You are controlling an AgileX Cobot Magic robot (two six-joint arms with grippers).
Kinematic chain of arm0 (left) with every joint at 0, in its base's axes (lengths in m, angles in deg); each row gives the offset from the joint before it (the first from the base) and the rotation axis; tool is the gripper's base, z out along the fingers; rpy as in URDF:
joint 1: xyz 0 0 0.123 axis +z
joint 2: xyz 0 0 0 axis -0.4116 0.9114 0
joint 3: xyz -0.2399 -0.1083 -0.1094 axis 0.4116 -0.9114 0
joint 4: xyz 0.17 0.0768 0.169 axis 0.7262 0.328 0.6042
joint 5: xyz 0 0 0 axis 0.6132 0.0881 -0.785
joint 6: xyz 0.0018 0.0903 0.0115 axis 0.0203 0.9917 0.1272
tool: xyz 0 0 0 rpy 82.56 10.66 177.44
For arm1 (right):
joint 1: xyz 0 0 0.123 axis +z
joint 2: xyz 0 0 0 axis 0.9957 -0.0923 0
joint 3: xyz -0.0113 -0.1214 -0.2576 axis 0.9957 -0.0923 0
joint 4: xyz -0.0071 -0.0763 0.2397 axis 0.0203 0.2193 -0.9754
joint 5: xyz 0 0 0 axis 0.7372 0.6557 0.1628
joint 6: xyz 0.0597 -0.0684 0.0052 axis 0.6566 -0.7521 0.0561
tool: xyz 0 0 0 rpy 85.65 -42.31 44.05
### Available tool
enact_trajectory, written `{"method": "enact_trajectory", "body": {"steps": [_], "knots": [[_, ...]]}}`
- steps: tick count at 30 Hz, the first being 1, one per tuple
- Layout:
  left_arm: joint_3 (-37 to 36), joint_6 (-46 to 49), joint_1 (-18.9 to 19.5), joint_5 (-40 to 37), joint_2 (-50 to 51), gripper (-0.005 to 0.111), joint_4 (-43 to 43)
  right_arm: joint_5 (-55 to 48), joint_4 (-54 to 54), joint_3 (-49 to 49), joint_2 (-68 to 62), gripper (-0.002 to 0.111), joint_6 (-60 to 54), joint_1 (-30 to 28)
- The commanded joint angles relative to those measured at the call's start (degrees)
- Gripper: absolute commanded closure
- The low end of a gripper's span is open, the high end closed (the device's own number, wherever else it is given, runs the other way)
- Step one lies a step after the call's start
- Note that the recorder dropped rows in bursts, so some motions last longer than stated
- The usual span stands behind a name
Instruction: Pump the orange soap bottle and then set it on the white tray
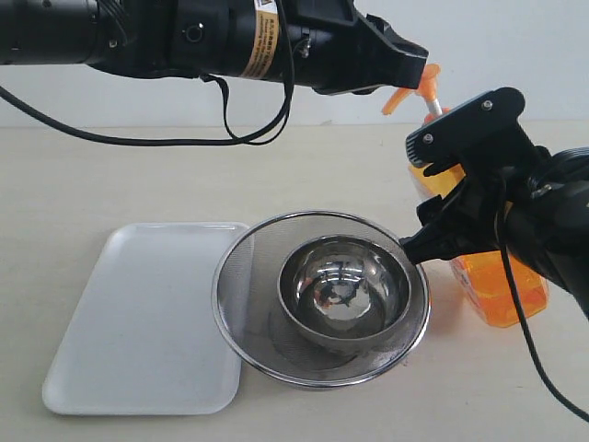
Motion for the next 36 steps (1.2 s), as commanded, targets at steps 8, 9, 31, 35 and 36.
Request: {"method": "enact_trajectory", "body": {"steps": [8,9,31,35,36], "knots": [[-2.25,-0.39,-0.6,2.36,2.07,0.102,4.28,0.2,1.59,0.69,0.67,0.108,1.61,-0.01],[-2.25,-0.39,-0.6,2.36,2.07,0.102,4.28,0.2,1.59,0.69,0.67,0.108,1.61,-0.01],[0.55,2.94,-0.6,-13.03,-11.13,0.102,4.28,0.25,1.59,0.69,0.67,0.108,1.61,-0.01],[0.55,3.16,-0.6,-16.7,-13.95,0.102,4.28,0.25,1.59,0.69,0.67,0.108,1.71,-0.01],[0.55,3.16,-0.6,-17.86,-14.55,0.102,4.28,0.25,1.59,0.69,0.67,0.108,1.71,-0.01]]}}
